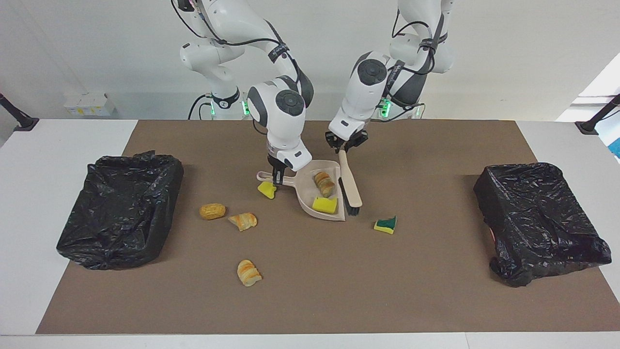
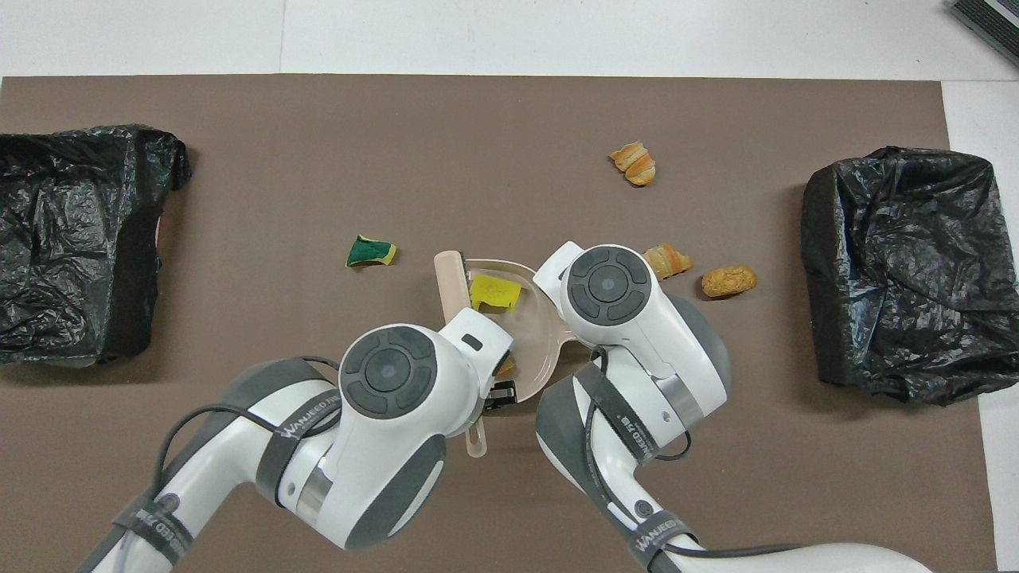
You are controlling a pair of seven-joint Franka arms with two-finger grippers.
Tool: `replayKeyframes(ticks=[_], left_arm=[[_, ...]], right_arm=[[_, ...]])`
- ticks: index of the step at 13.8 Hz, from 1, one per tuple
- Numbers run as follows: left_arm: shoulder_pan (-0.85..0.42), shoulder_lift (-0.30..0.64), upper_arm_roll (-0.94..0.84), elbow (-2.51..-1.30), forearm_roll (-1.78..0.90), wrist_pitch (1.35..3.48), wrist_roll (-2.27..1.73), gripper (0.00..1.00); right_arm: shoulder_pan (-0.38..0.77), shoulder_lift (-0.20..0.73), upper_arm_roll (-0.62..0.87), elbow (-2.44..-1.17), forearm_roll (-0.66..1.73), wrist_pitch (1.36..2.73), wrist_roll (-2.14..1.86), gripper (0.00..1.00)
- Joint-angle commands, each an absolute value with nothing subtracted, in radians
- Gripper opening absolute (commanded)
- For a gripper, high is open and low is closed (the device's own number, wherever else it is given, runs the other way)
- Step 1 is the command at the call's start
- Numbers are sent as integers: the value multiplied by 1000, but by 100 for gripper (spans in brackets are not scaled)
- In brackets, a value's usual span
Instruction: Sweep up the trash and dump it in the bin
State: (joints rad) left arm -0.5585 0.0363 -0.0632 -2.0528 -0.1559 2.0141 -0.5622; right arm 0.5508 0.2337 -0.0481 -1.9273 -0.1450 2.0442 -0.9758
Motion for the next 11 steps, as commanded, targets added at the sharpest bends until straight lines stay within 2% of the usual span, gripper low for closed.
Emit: replayKeyframes(ticks=[1, 5, 7, 11], left_arm=[[-451, 96, -69, -1962, -86, 1928, -413, 0], [-328, 162, -69, -1867, 41, 1865, -192, 0], [-257, 181, -67, -1864, 84, 1850, -33, 0], [-201, 229, -67, -1867, 149, 1870, 58, 0]], right_arm=[[548, 233, -41, -1942, -166, 2072, -940, 0], [548, 235, -41, -1942, -166, 2072, -940, 0], [548, 233, -41, -1942, -166, 2072, -940, 0], [548, 235, -41, -1942, -166, 2072, -936, 0]])
